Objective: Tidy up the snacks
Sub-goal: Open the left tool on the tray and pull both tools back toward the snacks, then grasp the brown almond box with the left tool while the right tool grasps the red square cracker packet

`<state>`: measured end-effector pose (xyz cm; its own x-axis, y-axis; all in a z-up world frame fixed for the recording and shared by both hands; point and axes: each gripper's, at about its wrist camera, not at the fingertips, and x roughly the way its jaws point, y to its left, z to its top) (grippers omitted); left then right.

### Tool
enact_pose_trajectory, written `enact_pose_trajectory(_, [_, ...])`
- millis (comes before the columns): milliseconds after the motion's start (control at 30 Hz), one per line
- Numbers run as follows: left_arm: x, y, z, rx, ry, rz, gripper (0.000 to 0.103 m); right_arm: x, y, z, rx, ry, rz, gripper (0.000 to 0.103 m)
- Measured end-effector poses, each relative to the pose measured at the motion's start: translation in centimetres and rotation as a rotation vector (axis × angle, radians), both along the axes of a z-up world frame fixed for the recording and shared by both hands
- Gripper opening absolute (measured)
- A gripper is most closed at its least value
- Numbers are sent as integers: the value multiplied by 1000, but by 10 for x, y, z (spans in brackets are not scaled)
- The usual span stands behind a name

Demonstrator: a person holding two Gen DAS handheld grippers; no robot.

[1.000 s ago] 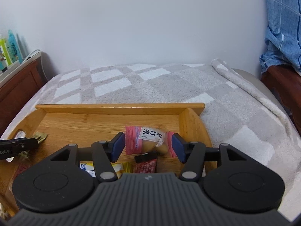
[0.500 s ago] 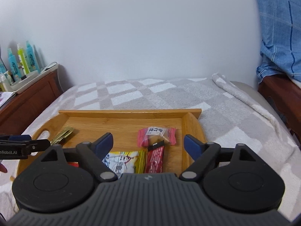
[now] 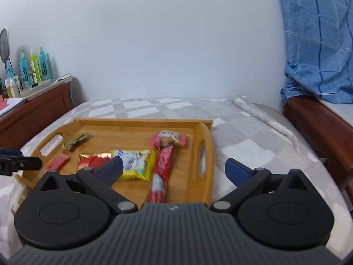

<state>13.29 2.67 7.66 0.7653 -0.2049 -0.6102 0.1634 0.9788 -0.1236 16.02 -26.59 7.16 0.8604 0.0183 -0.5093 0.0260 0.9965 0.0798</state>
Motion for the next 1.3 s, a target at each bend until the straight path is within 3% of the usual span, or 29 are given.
enact_pose_trajectory(633, [-68, 6, -37, 24, 3, 25, 95, -70, 0, -50, -127, 75, -50, 103])
enact_pose_trajectory(800, [-78, 2, -37, 20, -22, 2, 82, -75, -1, -62, -111, 96, -65, 103])
enact_pose_trajectory(867, [-82, -1, -37, 27, -30, -8, 60, -76, -3, -65, -95, 100, -74, 103])
enact_pose_trajectory(933, [-83, -4, -37, 37, -18, -22, 54, -76, -4, -68, -85, 103, -82, 103])
enact_pose_trajectory(1300, [-69, -5, -55, 26, 50, 23, 53, -76, -2, -75, -79, 87, -76, 103])
